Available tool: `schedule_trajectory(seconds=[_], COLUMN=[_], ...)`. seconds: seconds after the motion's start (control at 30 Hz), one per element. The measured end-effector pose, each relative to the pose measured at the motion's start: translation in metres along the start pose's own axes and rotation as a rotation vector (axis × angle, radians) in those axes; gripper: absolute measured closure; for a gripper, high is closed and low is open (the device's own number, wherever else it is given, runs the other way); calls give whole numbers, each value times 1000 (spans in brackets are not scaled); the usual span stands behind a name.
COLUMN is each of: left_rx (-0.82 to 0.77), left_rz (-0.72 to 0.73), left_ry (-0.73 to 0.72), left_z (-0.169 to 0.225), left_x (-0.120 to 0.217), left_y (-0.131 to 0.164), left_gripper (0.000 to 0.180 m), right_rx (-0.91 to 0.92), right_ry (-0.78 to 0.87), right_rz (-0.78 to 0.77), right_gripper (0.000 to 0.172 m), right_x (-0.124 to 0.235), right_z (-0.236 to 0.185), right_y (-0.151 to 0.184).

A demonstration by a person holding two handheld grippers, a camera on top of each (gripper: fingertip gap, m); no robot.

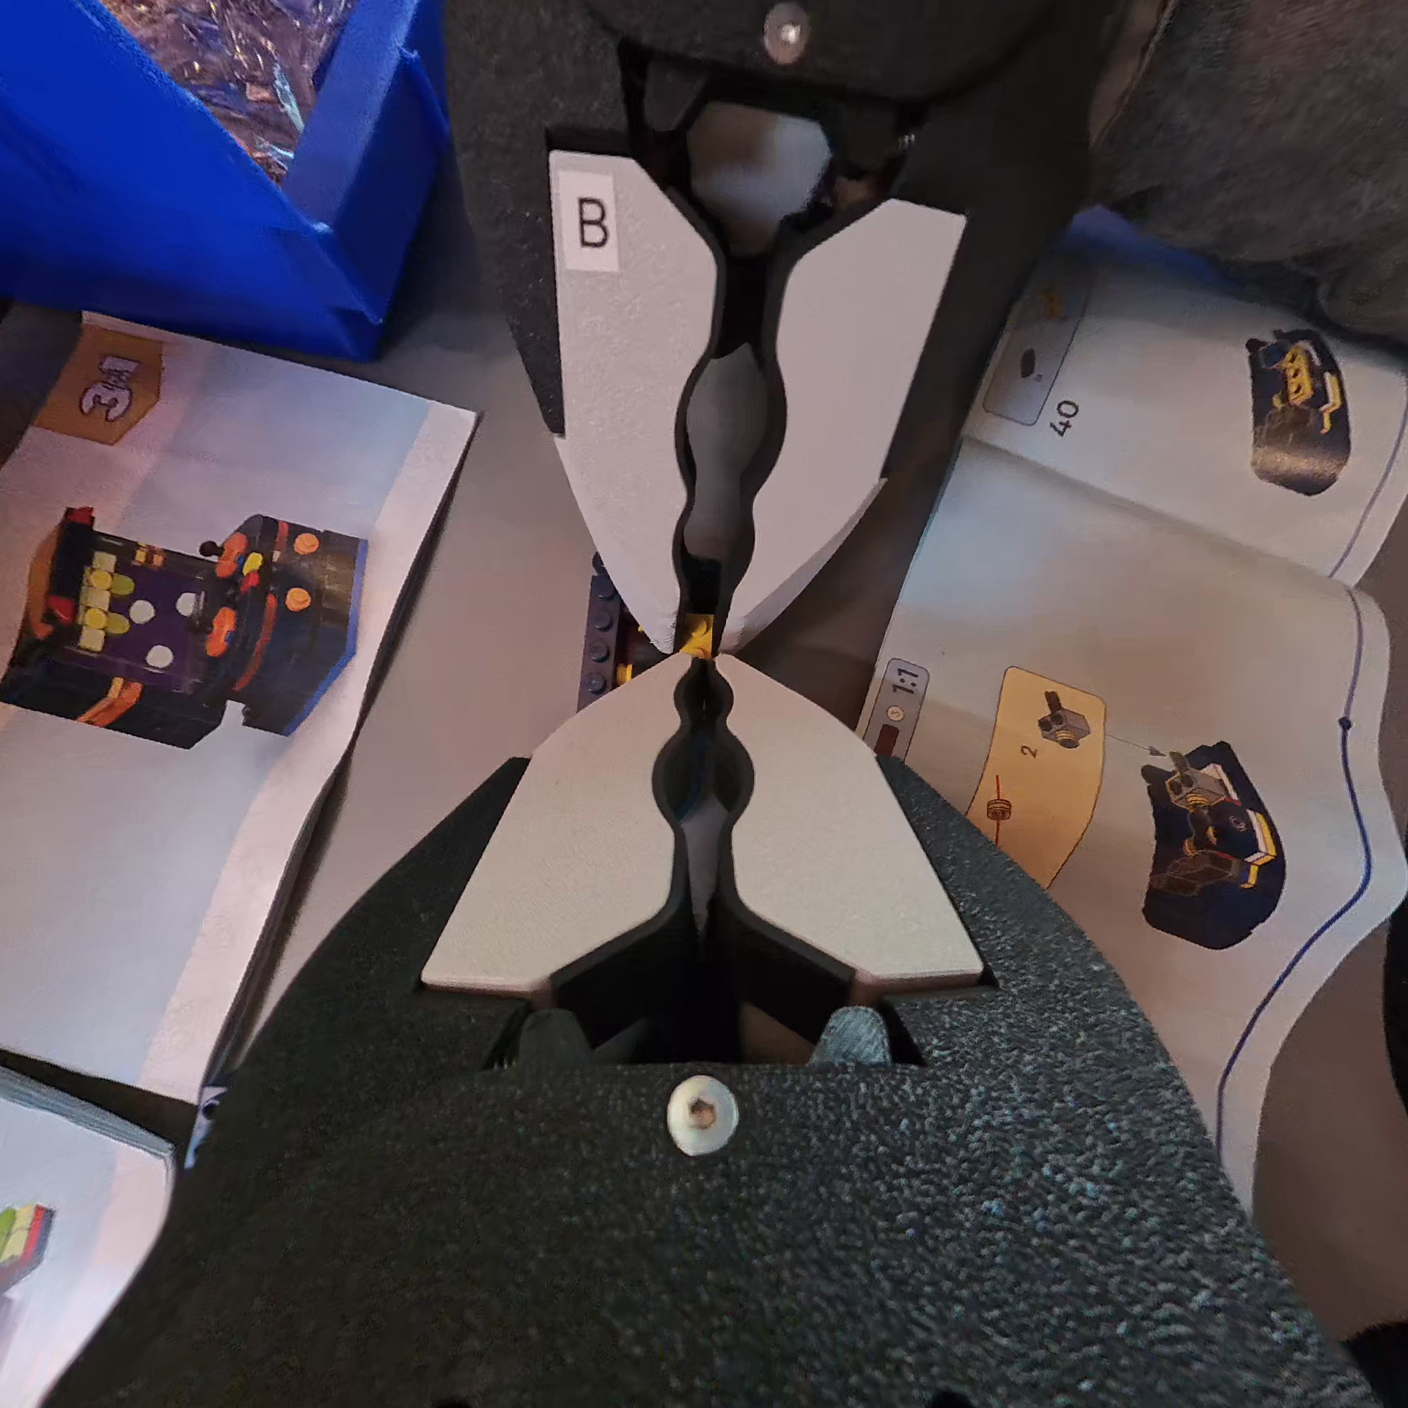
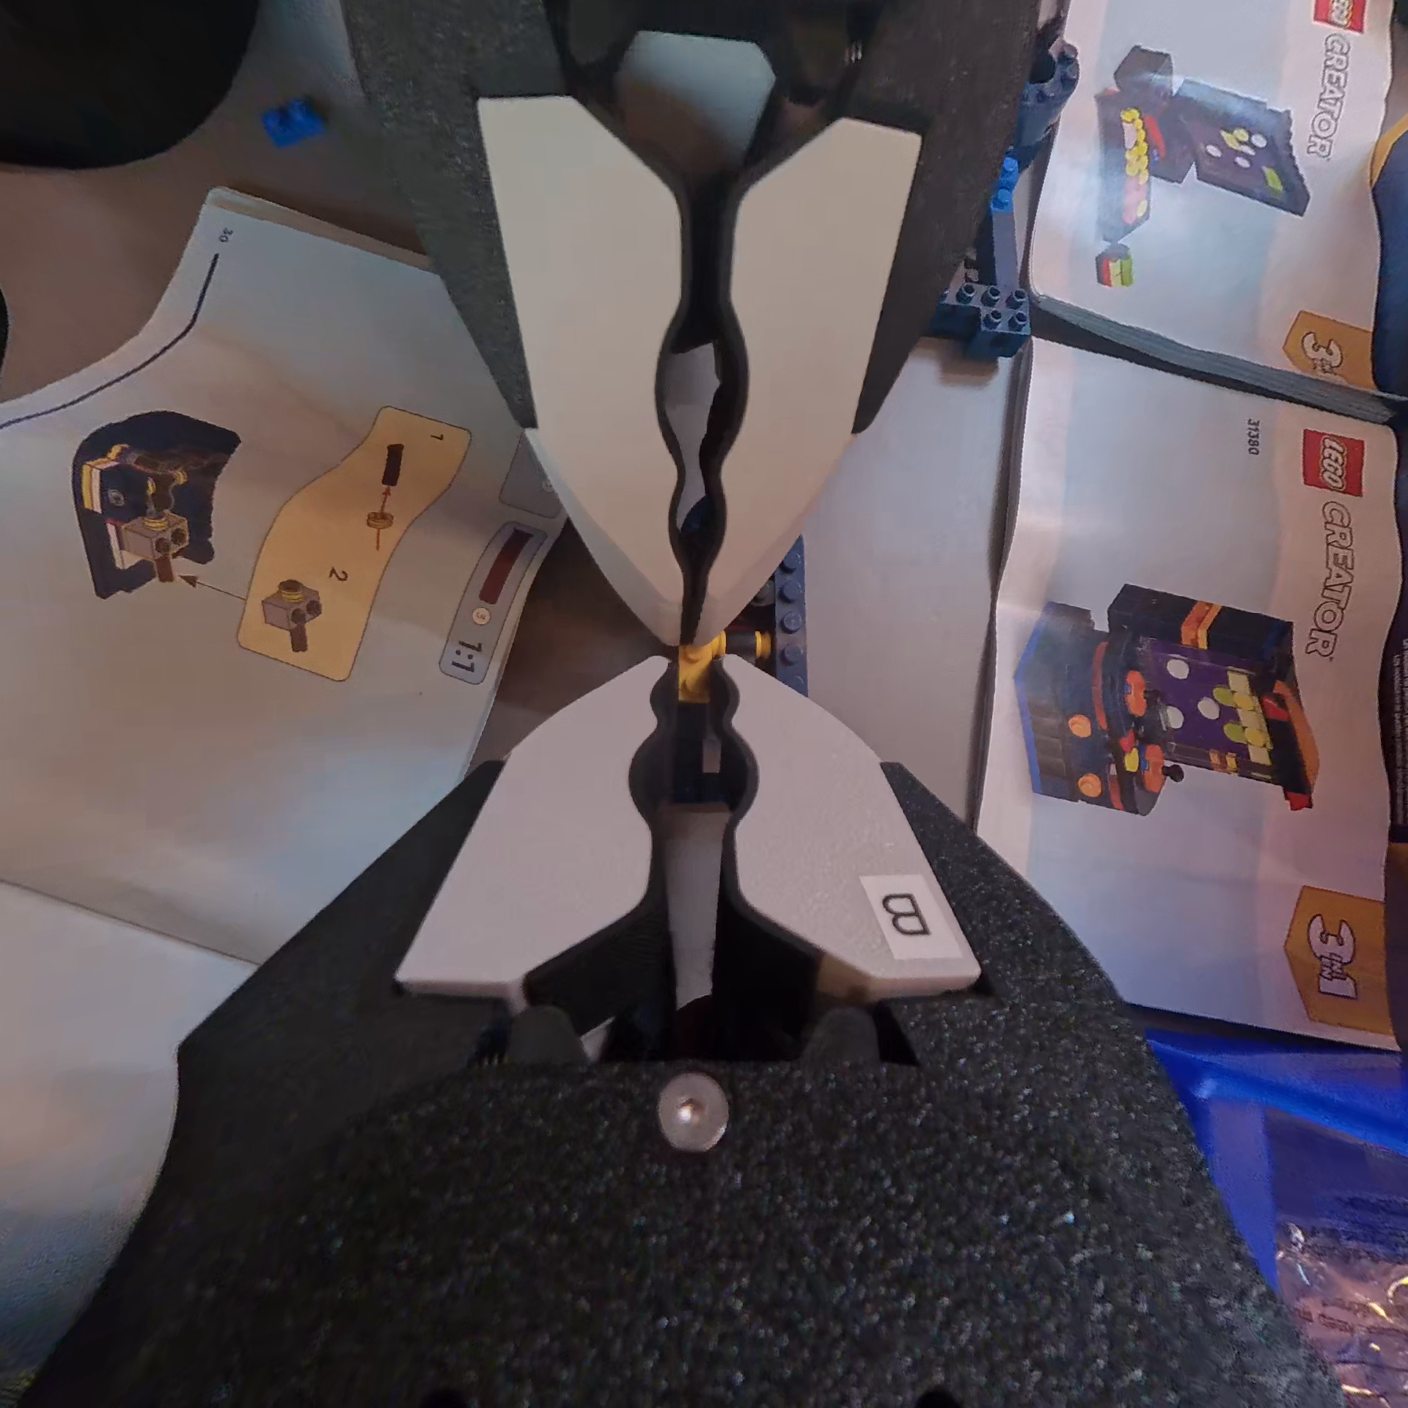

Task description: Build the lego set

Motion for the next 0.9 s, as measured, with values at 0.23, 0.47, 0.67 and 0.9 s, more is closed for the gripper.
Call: schedule_trajectory(seconds=[0.23,0.47,0.67,0.9], left_rx=[34,48,65,87], left_rz=[14,12,16,34], left_ry=[9,15,23,48], left_z=[-1,-2,-3,-5], left_x=[0,0,0,0], left_y=[2,2,2,4], left_gripper=[180,180,180,180], right_rx=[-5,16,18,8], right_ry=[2,50,49,67], right_rz=[-4,121,92,58], right_gripper=[164,172,172,172], right_x=[0,19,20,17], right_z=[0,1,-1,1], right_y=[0,-8,-10,-6])
Point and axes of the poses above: each gripper's, where its closed fingertips meet, x back along the fingers, y out of its underside, z = x × y across the jaws, the point moved 10 cm from there along x, back along the fingers, and after that the axes turned 2 degrees about z, right-handed, at the moved point
